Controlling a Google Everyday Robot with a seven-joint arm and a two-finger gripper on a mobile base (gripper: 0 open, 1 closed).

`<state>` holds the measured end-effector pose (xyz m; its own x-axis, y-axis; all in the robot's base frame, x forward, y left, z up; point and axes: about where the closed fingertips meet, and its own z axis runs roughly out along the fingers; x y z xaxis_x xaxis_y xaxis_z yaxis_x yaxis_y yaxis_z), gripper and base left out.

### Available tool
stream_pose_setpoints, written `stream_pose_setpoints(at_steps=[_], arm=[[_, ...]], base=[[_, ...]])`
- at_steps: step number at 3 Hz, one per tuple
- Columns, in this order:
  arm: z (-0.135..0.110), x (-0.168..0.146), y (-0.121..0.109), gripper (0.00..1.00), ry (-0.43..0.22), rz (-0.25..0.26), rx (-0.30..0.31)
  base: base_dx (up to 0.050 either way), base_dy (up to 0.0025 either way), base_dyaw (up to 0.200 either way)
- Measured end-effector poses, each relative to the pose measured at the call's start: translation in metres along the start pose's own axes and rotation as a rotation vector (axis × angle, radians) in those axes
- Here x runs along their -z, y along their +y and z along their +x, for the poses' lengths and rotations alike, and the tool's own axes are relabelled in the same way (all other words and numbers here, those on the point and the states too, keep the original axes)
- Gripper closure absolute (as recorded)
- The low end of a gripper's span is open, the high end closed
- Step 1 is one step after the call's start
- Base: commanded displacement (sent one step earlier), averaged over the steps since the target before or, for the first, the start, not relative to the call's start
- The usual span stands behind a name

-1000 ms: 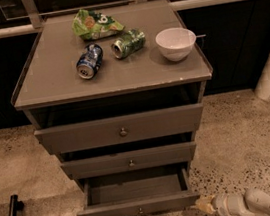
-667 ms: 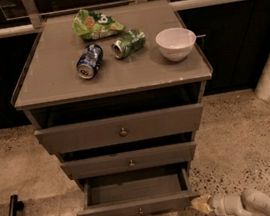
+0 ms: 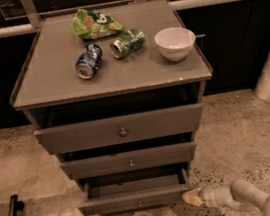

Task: Close bottom drawer

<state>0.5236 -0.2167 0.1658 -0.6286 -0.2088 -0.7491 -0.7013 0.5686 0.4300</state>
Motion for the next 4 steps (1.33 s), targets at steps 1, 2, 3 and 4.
stream_pose_setpoints(at_steps=[1,2,3,4], arm=[[0.001,0.001,0.001,1.00,0.000,0.000,0.000],[-0.026,-0.006,-0.013,1.00,-0.008,0.023,0.041],[-0.050,-0.008,-0.025,1.00,-0.014,0.055,0.078],[-0.073,-0.010,-0.046,1.00,-0.020,0.117,0.108]], base=[[0.000,0.00000,0.000],[0.000,0.00000,0.000],[0.000,0.00000,0.000],[0.000,0.00000,0.000]])
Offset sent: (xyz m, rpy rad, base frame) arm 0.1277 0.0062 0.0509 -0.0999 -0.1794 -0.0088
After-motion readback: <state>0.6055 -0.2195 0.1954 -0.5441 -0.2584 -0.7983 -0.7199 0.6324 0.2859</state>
